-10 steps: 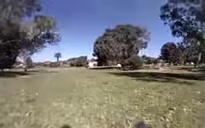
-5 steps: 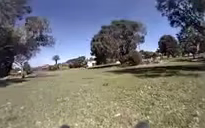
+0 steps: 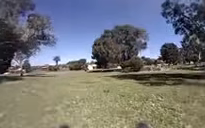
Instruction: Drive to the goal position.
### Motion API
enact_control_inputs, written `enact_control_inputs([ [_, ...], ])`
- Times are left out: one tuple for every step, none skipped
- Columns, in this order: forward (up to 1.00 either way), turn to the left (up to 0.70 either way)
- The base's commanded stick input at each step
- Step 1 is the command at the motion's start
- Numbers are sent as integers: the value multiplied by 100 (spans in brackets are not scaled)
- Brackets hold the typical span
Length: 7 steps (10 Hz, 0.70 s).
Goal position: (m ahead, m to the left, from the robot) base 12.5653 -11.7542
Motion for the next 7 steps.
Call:
enact_control_inputs([
  [100, 0],
  [100, 0],
  [100, 0],
  [100, 0],
  [100, 0],
  [100, 0],
  [100, 0],
])
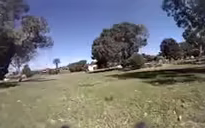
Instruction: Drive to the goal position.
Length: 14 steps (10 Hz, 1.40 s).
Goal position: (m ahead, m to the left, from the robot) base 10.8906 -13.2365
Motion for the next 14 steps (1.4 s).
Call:
enact_control_inputs([
  [100, 0],
  [100, 0],
  [100, 0],
  [100, 0],
  [100, 0],
  [100, 0],
  [100, 0],
  [100, 0],
  [100, 0],
  [100, 0],
  [100, 0],
  [100, 0],
  [100, 0],
  [100, 0],
])
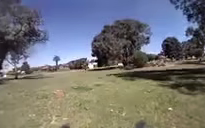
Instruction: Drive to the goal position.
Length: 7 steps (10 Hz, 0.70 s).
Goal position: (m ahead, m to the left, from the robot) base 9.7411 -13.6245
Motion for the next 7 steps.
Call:
enact_control_inputs([
  [100, 0],
  [100, 0],
  [100, 0],
  [100, 0],
  [100, 0],
  [100, 0],
  [100, 0],
])
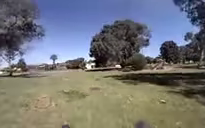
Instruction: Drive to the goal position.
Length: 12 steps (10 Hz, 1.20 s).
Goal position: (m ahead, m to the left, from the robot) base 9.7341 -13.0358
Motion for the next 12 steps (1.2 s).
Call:
enact_control_inputs([
  [100, 0],
  [100, 0],
  [100, 0],
  [100, 0],
  [100, 0],
  [100, 0],
  [100, 0],
  [100, 0],
  [100, 0],
  [100, 0],
  [100, 0],
  [100, 0],
])
